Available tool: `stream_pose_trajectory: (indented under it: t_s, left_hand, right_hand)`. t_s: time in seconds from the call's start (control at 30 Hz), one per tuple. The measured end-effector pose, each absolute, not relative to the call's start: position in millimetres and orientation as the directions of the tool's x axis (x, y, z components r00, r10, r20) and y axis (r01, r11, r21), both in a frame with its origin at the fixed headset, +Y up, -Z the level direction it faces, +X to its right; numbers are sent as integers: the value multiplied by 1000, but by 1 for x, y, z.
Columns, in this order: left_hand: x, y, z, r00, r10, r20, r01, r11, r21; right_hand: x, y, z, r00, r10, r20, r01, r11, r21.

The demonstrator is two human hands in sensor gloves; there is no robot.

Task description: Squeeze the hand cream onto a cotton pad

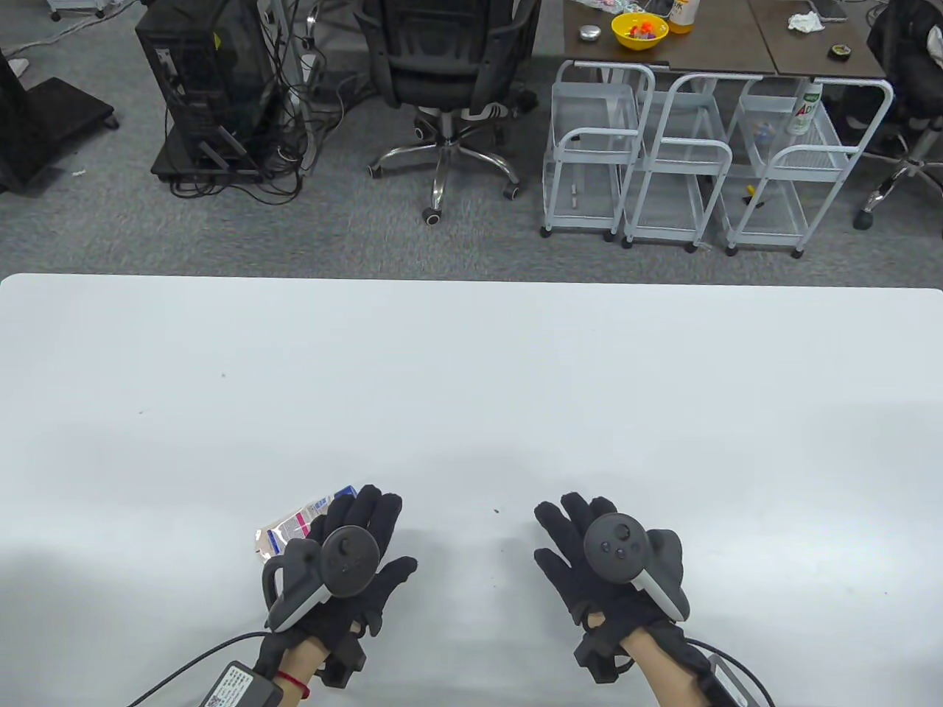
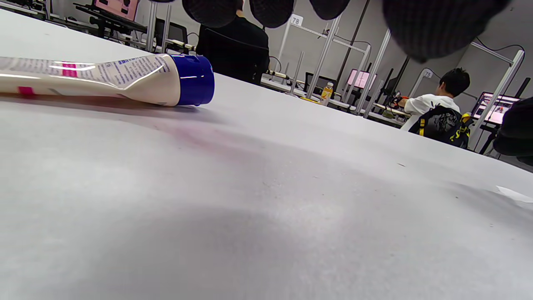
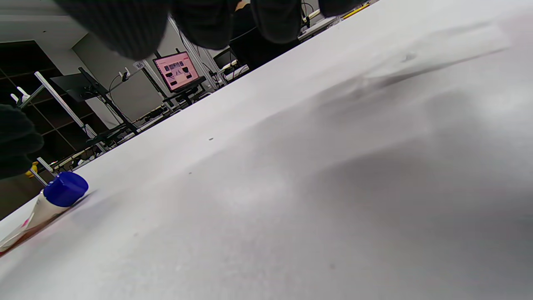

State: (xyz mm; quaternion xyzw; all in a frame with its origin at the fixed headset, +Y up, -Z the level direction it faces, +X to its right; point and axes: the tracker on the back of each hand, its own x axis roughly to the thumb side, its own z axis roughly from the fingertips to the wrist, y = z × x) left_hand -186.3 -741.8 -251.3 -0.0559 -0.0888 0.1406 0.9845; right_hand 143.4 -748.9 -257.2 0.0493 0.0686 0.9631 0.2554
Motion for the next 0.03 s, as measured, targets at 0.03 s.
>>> stream_pose_trajectory:
  t_s: [0.03]
  left_hand:
    - [-186, -742, -251, 945, 285, 159, -265, 954, -136]
  right_hand:
    - [143, -750, -257, -866, 497, 59, -483, -861, 161]
